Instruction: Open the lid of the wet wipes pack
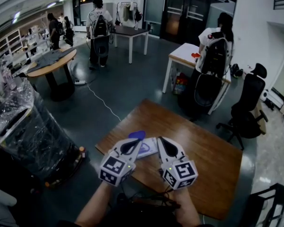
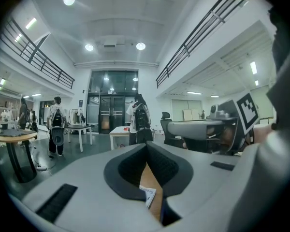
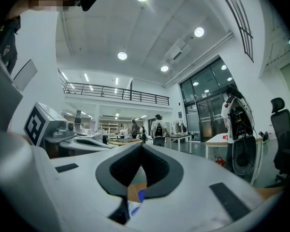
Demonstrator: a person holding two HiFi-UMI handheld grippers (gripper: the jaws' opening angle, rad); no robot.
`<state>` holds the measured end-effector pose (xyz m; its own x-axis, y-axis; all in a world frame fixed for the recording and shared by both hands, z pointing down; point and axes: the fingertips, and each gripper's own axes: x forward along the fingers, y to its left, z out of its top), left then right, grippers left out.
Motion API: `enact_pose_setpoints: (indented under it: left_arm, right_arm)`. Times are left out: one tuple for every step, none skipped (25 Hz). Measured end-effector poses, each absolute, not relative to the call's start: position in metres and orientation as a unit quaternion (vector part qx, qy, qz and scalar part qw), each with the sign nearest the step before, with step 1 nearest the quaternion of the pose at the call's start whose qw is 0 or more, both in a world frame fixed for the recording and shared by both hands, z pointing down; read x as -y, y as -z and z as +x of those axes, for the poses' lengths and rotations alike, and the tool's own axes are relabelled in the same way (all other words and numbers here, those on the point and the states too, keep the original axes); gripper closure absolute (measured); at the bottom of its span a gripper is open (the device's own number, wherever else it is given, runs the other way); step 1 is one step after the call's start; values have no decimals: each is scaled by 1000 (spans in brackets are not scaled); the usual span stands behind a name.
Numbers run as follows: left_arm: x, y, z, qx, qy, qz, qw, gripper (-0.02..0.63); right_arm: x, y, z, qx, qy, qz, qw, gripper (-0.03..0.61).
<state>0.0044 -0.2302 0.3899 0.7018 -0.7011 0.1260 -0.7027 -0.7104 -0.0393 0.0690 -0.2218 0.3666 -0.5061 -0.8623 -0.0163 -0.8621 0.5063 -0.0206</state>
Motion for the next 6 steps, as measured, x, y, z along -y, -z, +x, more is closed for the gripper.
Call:
enact_pose_setpoints:
  left_arm:
    - [229,-390,5,380,-67,922,6,617]
    - [229,-390,6,380,-67,922,6,617]
    - [228,-390,6,380,-68,923,6,617]
    - [228,-390,7,379,-68,923,6,617]
    - [228,-390,8,379,-68,923,6,617]
    - [228,-391,8,378,-69,923,6,617]
  right_arm:
    - [221,-366,70,-868,5,-497,11,569]
    - [221,-366,70,-868,4,-496,11,569]
    - [221,-367,70,-870,3,-493,11,569]
    - [221,-367,70,-871,1,-490,12,569]
    - [221,-368,70,-872,0,-489,12,569]
    - [222,-369,71,-873,-1,-487,12,569]
